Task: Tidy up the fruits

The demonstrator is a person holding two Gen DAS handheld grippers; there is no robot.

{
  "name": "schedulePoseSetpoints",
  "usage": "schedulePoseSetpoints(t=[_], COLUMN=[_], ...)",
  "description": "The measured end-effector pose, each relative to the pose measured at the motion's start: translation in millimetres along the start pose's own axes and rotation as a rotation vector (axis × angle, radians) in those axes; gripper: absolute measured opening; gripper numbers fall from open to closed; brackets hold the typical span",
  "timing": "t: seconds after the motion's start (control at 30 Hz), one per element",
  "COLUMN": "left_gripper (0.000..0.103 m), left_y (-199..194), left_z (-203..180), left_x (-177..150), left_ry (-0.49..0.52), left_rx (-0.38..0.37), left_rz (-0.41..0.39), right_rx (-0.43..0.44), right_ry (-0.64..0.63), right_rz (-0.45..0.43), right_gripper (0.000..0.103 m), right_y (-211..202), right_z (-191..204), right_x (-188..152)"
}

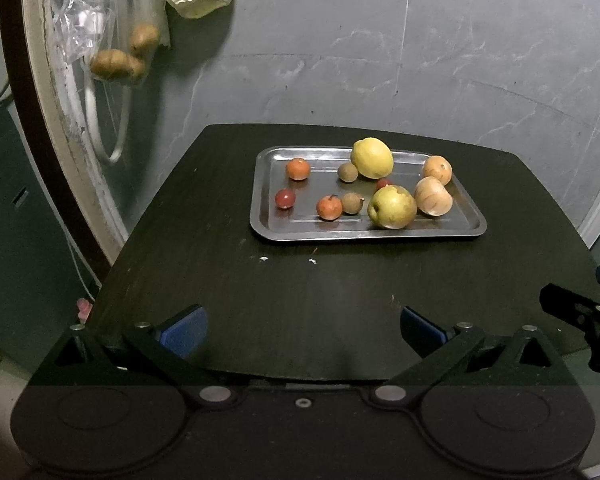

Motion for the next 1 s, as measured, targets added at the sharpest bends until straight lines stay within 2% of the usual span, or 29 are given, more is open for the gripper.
schedulePoseSetpoints(t=[1.0], left_gripper=[0.102], left_y=[-1.8], left_z=[-0.1], left_x=[-0.6], left_ry=[-0.004], left_rx=[0.01], left_rz=[-0.002], right_rx=[0.006], right_ry=[0.009], right_rz=[0.009], right_gripper=[0.103], right_y=[2.9], right_z=[-0.4], right_x=[-1.5])
Point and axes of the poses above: each gripper's, at about its wrist camera, not at the fingertips, and y roughly the way its jaws point, z to its left, x to its top, the point moved 1 cm from there along y, roughly the way its jaws point, and after that the axes turned 11 degrees about -y, right-handed, at the moved point
